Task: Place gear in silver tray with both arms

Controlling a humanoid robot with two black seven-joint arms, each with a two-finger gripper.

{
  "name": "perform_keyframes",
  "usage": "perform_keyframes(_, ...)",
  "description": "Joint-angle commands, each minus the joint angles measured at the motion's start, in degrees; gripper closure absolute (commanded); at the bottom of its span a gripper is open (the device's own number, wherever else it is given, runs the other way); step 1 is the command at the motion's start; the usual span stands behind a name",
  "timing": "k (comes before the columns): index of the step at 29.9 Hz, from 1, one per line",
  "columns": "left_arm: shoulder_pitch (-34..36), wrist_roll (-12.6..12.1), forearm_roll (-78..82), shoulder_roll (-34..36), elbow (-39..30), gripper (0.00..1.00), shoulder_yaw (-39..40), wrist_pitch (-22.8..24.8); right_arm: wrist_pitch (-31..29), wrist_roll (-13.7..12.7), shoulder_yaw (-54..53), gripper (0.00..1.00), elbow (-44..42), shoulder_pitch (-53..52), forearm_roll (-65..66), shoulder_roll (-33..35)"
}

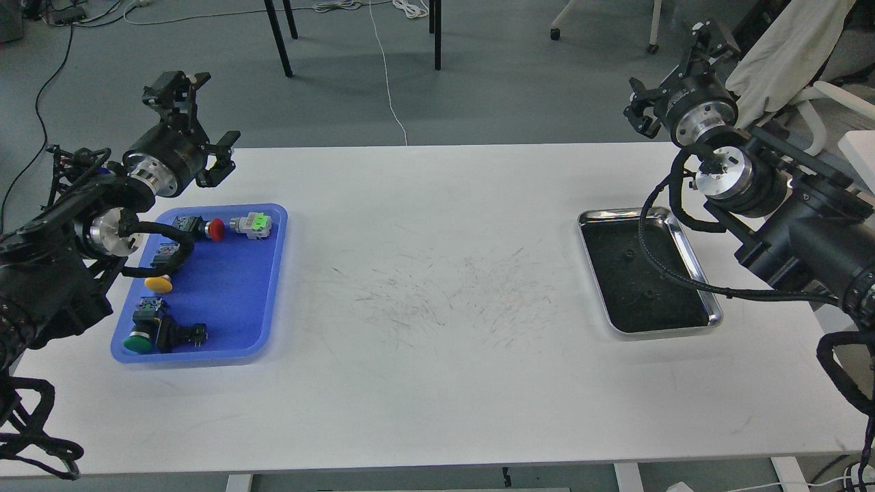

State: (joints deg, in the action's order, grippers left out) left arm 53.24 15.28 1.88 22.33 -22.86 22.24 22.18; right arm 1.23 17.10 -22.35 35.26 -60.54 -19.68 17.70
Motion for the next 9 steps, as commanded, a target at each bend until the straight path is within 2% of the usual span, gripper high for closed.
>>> perform_keyframes(1,-0.1,0.0,0.8,0.1,0.0,0.02,-0.1,-0.6,0.3,0.3,0.7,0.01,-0.3,-0.1,0.4,-0.3)
perform_keyframes(9,-0.2,0.0,0.3,-0.6,0.1,0.02,0.8,-2.0,1.4,1.0,1.1,0.01,0.0,0.2,1.7,-0.1)
